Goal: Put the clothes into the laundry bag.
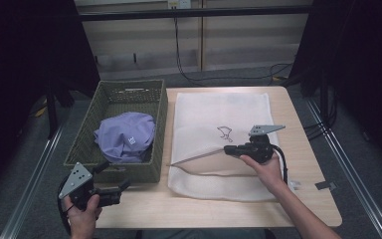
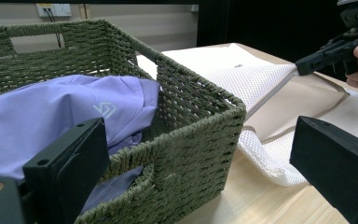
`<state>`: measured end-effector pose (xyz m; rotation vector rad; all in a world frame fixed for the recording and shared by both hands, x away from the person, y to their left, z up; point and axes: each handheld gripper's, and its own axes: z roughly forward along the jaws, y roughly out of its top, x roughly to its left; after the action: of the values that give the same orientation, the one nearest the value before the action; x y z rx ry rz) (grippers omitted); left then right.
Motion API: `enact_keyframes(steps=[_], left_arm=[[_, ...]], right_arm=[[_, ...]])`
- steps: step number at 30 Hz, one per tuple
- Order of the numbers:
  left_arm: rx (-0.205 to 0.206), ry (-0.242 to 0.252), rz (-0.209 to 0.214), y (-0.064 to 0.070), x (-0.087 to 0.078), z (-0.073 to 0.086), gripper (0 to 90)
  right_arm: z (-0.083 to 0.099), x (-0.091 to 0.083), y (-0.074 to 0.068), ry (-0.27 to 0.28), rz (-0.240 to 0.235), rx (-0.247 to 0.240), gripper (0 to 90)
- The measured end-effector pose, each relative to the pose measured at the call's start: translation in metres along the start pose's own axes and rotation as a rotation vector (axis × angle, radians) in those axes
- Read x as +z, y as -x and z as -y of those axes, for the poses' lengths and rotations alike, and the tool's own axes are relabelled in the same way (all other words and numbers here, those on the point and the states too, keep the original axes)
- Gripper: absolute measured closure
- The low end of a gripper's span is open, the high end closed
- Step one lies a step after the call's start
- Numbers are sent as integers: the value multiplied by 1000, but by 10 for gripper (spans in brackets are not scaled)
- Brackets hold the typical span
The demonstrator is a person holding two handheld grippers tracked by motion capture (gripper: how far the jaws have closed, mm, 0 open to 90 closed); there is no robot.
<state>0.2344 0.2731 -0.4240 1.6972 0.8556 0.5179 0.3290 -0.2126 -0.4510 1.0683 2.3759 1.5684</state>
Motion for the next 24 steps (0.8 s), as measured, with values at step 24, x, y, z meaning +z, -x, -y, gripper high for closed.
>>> enact_keyframes(steps=[24], left_arm=[[8,3,-4,-1,0,0,40]], right_arm=[[-26,-6,0,77,19,-6,898]])
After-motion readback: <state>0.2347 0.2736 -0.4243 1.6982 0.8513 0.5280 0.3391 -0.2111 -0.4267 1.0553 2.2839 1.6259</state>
